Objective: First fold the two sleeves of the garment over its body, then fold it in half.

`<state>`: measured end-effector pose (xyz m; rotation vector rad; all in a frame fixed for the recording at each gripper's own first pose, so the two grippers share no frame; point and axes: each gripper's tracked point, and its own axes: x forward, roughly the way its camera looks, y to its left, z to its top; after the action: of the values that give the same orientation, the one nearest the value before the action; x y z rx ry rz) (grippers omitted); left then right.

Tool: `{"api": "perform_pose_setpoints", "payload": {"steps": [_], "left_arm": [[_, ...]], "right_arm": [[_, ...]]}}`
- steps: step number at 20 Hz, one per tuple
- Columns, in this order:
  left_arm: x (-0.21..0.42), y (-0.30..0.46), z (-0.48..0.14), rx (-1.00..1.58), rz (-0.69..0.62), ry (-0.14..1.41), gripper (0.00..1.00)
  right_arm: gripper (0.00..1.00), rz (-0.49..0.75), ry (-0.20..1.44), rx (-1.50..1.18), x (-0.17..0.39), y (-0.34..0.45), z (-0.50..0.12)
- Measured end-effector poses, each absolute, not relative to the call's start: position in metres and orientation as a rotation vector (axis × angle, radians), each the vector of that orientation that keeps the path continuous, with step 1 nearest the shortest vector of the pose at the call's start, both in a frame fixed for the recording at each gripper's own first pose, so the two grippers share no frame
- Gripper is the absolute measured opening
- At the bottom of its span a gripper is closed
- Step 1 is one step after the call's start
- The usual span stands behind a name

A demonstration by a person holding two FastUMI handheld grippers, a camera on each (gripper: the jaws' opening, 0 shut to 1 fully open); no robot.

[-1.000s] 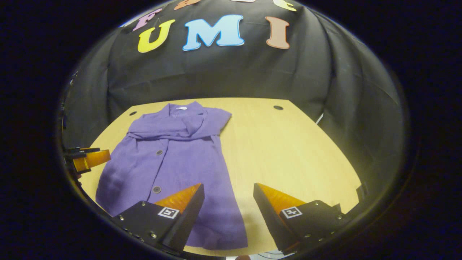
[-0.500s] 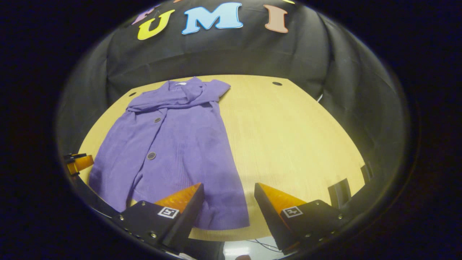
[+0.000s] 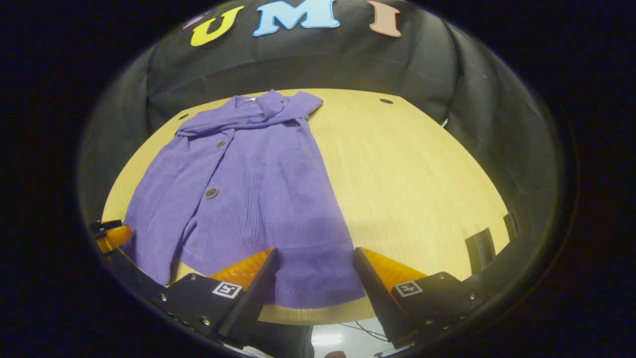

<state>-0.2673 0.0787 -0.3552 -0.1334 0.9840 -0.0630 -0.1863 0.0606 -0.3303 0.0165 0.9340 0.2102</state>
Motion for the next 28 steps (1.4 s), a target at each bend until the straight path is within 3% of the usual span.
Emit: {"api": "perform_pose_setpoints", "payload": {"steps": [4, 8, 9, 11, 13, 14, 16, 17, 18, 21, 28], "left_arm": [[-0.270, 0.075, -0.358, -0.055, -0.076, 0.964, 0.97], [-0.266, 0.062, -0.356, -0.019, -0.120, 0.943, 0.83], [-0.265, 0.060, -0.356, -0.027, -0.125, 0.940, 0.80], [-0.264, 0.055, -0.357, -0.030, -0.138, 0.932, 0.70], [-0.262, 0.052, -0.355, -0.018, -0.162, 0.934, 0.51], [-0.262, 0.047, -0.354, -0.030, -0.176, 0.924, 0.44], [-0.262, 0.049, -0.352, -0.045, -0.172, 0.927, 0.30], [-0.260, 0.048, -0.354, -0.052, -0.168, 0.922, 0.29], [-0.257, 0.049, -0.353, -0.073, -0.156, 0.930, 0.12], [-0.253, 0.042, -0.352, -0.113, -0.187, 0.958, 0.08], [-0.224, 0.037, -0.297, -0.295, -0.225, 0.908, 0.08]], "right_arm": [[0.98, 0.183, 0.924, 0.080, -0.188, 0.062, -0.335], [0.98, 0.194, 0.914, 0.064, -0.188, 0.068, -0.335], [0.93, 0.202, 0.913, 0.065, -0.188, 0.070, -0.336], [0.75, 0.210, 0.920, 0.059, -0.188, 0.077, -0.335], [0.72, 0.238, 0.923, 0.080, -0.186, 0.089, -0.332], [0.32, 0.212, 0.923, 0.094, -0.188, 0.087, -0.334], [0.31, 0.203, 0.920, 0.092, -0.192, 0.093, -0.340], [0.18, 0.183, 0.926, 0.109, -0.190, 0.091, -0.330], [0.06, 0.179, 0.932, 0.112, -0.188, 0.092, -0.331], [0.06, 0.187, 0.944, 0.128, -0.185, 0.093, -0.330], [0.06, 0.245, 0.857, 0.281, -0.162, 0.096, -0.270]]}}
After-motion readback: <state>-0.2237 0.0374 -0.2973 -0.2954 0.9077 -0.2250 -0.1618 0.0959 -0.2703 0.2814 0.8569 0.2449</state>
